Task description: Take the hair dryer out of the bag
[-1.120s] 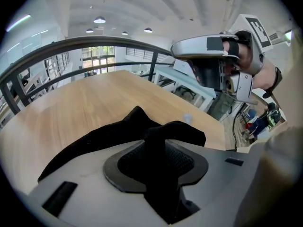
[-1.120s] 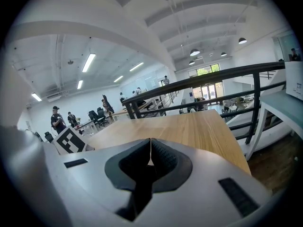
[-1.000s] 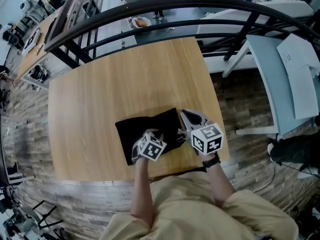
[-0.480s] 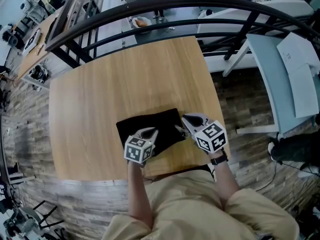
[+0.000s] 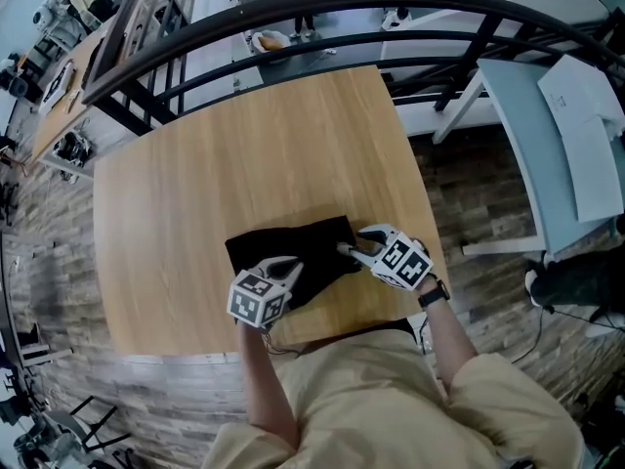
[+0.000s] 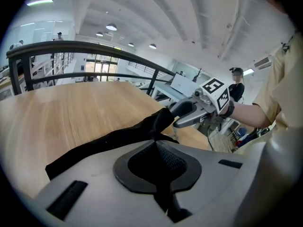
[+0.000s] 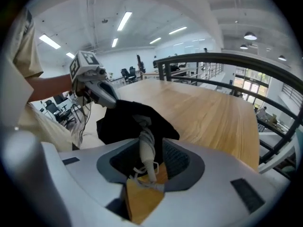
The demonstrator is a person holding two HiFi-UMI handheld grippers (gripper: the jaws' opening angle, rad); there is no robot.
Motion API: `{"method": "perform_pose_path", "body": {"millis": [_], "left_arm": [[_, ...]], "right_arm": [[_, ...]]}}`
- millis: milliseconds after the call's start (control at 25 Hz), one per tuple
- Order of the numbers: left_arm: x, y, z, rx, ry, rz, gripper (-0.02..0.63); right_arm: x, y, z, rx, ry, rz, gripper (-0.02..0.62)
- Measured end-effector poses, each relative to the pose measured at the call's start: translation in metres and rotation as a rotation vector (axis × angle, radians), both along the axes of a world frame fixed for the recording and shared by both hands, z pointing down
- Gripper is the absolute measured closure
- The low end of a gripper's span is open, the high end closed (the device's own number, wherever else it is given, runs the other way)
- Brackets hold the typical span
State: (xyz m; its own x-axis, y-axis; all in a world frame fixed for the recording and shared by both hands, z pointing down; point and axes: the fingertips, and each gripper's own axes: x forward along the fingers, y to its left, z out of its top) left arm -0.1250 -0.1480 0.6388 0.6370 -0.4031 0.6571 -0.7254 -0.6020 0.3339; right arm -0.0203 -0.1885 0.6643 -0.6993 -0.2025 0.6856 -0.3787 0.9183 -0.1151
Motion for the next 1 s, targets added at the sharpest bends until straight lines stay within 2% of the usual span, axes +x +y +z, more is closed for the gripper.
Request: {"method": "perform_pose_path", "body": {"millis": [160, 280, 480, 800, 1000], "left_arm": [[-0.004, 0.004, 0.001, -0.005, 0.006, 0.008, 0.588], [-0.004, 0.003, 0.002, -0.004, 0.012, 0.001, 0.588], [-0.002, 0.000, 0.002, -0.003, 0.013, -0.001, 0.588], [-0.002, -0.002, 0.009, -0.004, 0.021, -0.020, 0.589], [-0.006, -0.003, 0.014, -0.021, 0.023, -0.040, 0.589]], "right_arm": [[-0.005, 0.009, 0.023, -0.013, 0.104, -0.117, 0.444], [-0.014, 0.019, 0.036, -0.024, 0.161, -0.250, 0.404], [-0.026, 0.017, 0.056, 0.019, 0.262, -0.360, 0.403], [-0.041, 0.022, 0.075, -0.109, 0.259, -0.492, 0.400], [-0.055, 0.029, 0.075, -0.169, 0.206, -0.489, 0.400]]}}
